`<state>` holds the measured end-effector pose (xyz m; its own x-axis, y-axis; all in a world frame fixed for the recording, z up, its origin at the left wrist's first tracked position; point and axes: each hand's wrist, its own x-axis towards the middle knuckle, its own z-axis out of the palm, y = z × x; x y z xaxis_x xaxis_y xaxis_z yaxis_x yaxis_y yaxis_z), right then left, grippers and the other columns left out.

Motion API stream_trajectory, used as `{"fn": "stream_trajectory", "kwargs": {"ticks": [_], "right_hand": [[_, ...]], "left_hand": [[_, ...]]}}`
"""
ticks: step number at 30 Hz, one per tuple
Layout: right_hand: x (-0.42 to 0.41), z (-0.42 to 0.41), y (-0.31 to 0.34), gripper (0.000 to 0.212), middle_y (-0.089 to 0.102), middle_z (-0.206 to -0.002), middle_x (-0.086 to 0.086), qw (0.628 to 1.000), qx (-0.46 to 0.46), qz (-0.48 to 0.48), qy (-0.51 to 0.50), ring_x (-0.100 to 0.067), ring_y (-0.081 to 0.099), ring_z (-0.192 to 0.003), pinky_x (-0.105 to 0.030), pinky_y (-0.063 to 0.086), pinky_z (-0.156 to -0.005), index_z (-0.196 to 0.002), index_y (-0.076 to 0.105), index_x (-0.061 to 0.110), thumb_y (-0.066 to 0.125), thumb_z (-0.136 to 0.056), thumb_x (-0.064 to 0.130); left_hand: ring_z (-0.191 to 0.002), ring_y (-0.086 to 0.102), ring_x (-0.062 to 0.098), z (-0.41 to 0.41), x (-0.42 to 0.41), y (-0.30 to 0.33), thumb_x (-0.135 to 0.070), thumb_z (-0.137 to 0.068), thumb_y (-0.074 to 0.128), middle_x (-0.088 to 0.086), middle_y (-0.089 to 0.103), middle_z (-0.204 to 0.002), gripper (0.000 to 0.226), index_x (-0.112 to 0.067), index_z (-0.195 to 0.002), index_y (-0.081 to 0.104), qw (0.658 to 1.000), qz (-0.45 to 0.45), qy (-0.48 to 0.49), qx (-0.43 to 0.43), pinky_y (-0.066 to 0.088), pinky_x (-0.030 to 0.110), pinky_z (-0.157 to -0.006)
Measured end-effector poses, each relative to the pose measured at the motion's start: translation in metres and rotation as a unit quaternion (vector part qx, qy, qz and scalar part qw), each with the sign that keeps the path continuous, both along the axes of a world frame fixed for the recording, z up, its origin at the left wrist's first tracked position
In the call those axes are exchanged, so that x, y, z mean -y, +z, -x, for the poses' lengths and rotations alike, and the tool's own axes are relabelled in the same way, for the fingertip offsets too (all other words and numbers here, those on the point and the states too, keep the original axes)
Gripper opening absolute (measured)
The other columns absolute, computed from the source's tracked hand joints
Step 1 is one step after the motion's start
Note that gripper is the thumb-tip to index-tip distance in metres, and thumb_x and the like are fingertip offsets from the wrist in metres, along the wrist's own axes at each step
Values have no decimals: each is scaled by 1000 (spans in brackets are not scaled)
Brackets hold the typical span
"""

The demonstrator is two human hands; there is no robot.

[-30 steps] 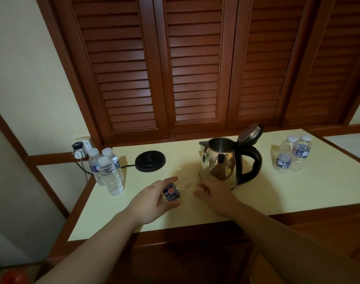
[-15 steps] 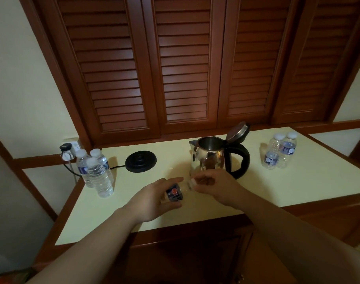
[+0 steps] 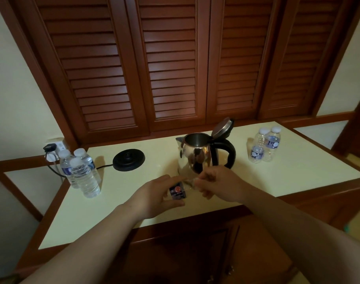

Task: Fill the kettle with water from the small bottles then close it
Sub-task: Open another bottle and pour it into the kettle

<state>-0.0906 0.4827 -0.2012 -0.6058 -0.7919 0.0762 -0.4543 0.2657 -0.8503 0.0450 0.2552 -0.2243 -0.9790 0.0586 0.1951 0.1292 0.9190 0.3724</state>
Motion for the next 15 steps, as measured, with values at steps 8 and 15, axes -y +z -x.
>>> {"fn": "stream_trajectory", "kwargs": {"ticks": [8,15], "right_hand": [[-37,3,4,28,72,-78,-3,997,-63,-30,-17,-14,71,-65,-26,59,-62,-92,71,18,62,-100,44],[-79,26,6,24,74,-81,-2,998,-16,36,-50,-15,72,-71,-26,59,-57,-100,74,18,71,-95,41]], "left_hand": [[-105,57,-4,18,-35,-6,-56,-89,73,-35,51,-114,68,-64,-144,34,998,-43,-27,-24,52,16,-85],[-123,56,-3,45,-85,-9,-51,-89,76,-27,53,-140,74,-59,-150,35,992,-105,-22,-60,53,24,-101]]}}
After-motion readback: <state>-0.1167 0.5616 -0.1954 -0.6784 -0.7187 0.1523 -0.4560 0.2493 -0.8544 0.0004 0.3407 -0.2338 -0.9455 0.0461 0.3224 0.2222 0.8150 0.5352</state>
